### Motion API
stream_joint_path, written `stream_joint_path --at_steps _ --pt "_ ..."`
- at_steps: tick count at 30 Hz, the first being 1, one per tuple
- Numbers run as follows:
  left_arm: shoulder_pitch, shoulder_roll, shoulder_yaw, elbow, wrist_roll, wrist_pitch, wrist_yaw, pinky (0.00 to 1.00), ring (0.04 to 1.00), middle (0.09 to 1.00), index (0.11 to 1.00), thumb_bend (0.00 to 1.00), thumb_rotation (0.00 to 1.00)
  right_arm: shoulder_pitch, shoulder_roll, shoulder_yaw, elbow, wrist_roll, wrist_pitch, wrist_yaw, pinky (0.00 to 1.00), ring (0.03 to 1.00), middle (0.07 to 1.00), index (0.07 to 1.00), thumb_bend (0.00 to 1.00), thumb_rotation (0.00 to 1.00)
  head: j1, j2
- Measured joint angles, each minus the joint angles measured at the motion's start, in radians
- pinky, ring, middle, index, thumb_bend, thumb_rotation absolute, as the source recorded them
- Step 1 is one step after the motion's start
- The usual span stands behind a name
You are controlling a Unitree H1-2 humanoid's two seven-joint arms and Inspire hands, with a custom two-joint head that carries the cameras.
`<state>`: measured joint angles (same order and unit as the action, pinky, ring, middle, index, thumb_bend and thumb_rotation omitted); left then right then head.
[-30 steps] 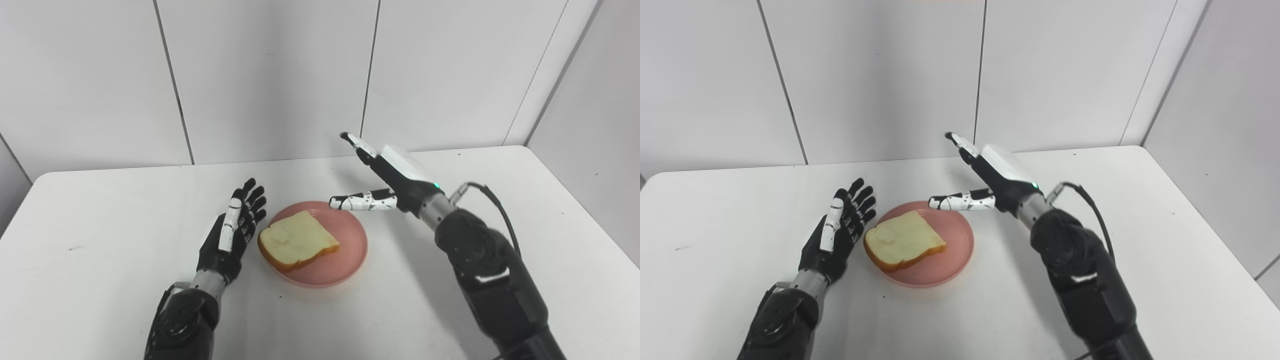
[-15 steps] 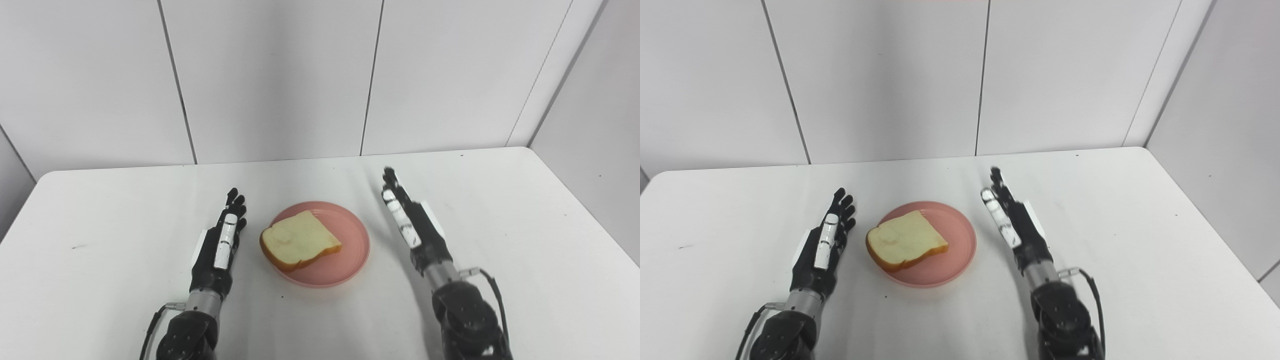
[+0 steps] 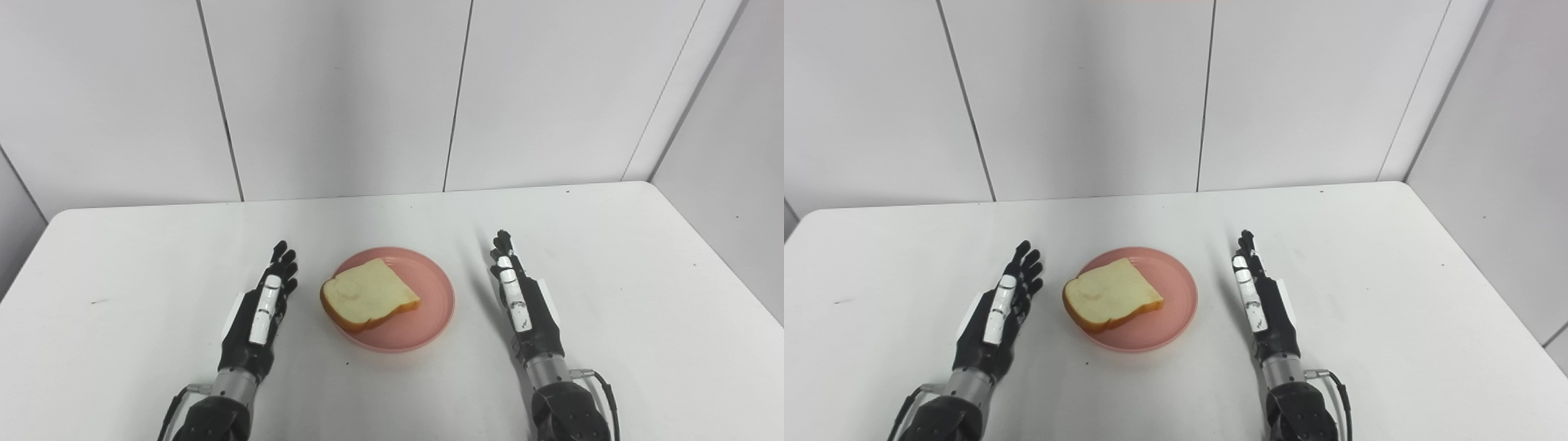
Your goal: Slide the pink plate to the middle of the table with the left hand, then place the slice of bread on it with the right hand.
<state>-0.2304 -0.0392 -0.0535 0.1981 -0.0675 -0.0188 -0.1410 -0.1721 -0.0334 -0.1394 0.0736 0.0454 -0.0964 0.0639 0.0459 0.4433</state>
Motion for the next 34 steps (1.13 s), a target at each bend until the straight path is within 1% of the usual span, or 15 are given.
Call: stream_joint_path --at_steps 2,4,7,12,14,17,18,19,24,27,31,34 --pt "0.026 -0.008 0.002 -0.026 -0.002 0.007 0.004 1.0 1.0 1.0 1.0 0.55 1.0 0.01 0.002 0.01 -0.003 0.005 -0.004 0.0 1.0 1.0 1.0 1.0 0.52 1.0 0.014 -0.003" --pt "0.049 -0.013 0.0 -0.056 -0.006 0.022 0.004 1.0 1.0 1.0 1.0 0.55 1.0 0.02 0.003 0.021 0.001 0.009 -0.013 0.001 1.0 1.0 1.0 1.0 0.51 1.0 0.031 -0.005" --pt "0.063 -0.012 -0.011 -0.069 0.007 0.028 0.007 1.0 1.0 1.0 1.0 0.52 1.0 0.023 0.002 0.031 0.007 0.018 -0.013 0.003 1.0 1.0 1.0 1.0 0.45 1.0 0.032 -0.005" --pt "0.065 -0.008 -0.024 -0.069 0.031 0.024 0.02 1.0 1.0 1.0 1.0 0.48 1.0 0.024 -0.003 0.05 0.007 -0.019 -0.013 -0.01 1.0 1.0 1.0 1.0 0.42 1.0 0.031 0.003" --pt "0.064 -0.008 -0.029 -0.059 0.031 0.004 0.02 1.0 1.0 1.0 1.0 0.46 1.0 0.024 -0.004 0.05 0.006 -0.003 -0.007 -0.006 1.0 1.0 1.0 1.0 0.42 1.0 0.031 0.003" --pt "0.058 -0.006 -0.034 -0.05 0.025 0.002 0.01 1.0 1.0 1.0 1.0 0.49 1.0 0.03 -0.003 0.05 -0.006 0.036 0.026 0.002 1.0 1.0 1.0 1.0 0.4 1.0 0.035 0.008" --pt "0.056 -0.005 -0.035 -0.046 0.025 0.0 0.009 1.0 1.0 1.0 1.0 0.53 1.0 0.033 -0.001 0.052 -0.014 0.042 0.037 0.004 1.0 1.0 1.0 1.0 0.37 1.0 0.04 0.009" --pt "0.051 -0.002 -0.039 -0.04 0.029 -0.003 0.009 1.0 1.0 1.0 1.0 0.54 1.0 0.037 0.0 0.055 -0.022 0.042 0.047 0.003 1.0 1.0 1.0 1.0 0.36 1.0 0.04 0.009" --pt "0.029 -0.001 -0.048 -0.009 0.069 -0.03 0.017 1.0 1.0 1.0 1.0 0.54 1.0 0.047 0.0 0.068 -0.038 0.046 0.058 0.003 1.0 1.0 1.0 1.0 0.34 1.0 0.054 0.017" --pt "0.022 -0.002 -0.045 0.003 0.071 -0.039 0.022 1.0 1.0 1.0 1.0 0.55 1.0 0.052 -0.001 0.075 -0.047 0.052 0.074 0.005 1.0 1.0 1.0 1.0 0.33 1.0 0.06 0.021" --pt "0.021 -0.005 -0.046 0.004 0.074 -0.05 0.025 1.0 1.0 1.0 1.0 0.53 1.0 0.054 -0.007 0.076 -0.051 0.081 0.095 0.02 1.0 1.0 1.0 1.0 0.32 1.0 0.072 0.035" --pt "0.021 -0.004 -0.049 0.005 0.096 -0.052 0.031 1.0 1.0 1.0 1.0 0.52 1.0 0.058 -0.007 0.075 -0.059 0.093 0.106 0.019 1.0 1.0 1.0 1.0 0.32 1.0 0.081 0.04"
